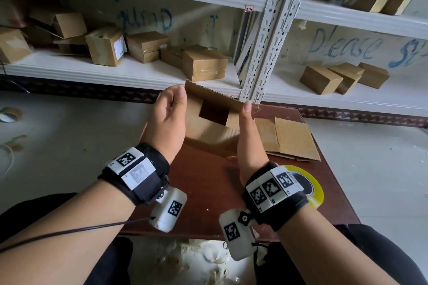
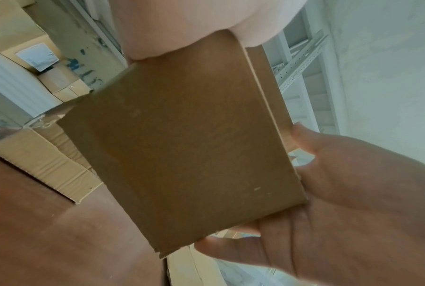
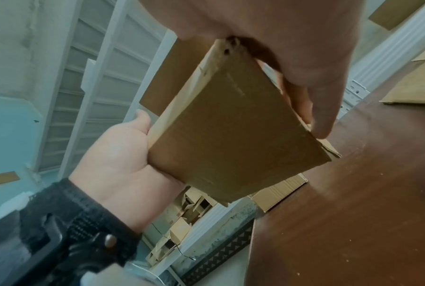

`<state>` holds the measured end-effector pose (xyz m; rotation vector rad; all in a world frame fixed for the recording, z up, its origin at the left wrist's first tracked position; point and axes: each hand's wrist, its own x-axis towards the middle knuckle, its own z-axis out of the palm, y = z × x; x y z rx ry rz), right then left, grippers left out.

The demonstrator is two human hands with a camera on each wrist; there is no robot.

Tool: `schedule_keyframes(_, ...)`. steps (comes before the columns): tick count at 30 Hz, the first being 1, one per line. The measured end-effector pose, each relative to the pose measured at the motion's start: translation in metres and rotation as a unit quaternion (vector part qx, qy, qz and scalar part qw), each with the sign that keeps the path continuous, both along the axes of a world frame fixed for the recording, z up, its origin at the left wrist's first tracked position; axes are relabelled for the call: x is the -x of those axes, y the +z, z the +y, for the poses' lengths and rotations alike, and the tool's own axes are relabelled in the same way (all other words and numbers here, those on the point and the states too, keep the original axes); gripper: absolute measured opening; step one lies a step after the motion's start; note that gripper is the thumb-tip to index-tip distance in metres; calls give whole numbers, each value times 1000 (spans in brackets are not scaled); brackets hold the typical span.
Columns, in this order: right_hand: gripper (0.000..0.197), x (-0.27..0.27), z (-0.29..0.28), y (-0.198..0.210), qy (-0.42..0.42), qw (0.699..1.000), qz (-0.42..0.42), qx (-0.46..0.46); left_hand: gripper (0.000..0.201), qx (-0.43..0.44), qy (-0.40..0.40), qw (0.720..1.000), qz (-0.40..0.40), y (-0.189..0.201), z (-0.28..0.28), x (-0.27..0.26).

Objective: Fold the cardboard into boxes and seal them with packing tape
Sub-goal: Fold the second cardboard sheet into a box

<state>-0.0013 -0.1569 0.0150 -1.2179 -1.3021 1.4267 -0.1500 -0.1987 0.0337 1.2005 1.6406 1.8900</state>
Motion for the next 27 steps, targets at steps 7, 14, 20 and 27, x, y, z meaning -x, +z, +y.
schedule_keyframes(7, 123, -2, 3, 7, -60, 994, 79, 54, 23, -7, -30, 999, 29, -7, 3, 0)
schedule_keyframes(14, 83, -6, 4, 15, -87, 981, 139, 102, 38, 20, -103, 994, 15, -3, 1, -6)
schedule_keyframes(20, 92, 2, 9, -1, -50, 988, 114, 94, 30, -2, -29, 999, -12, -14, 10, -5)
schedule_keyframes(27, 60, -1, 11, -13, -37, 990, 85, 107, 38, 3, -6, 1000, -3, -15, 12, 1)
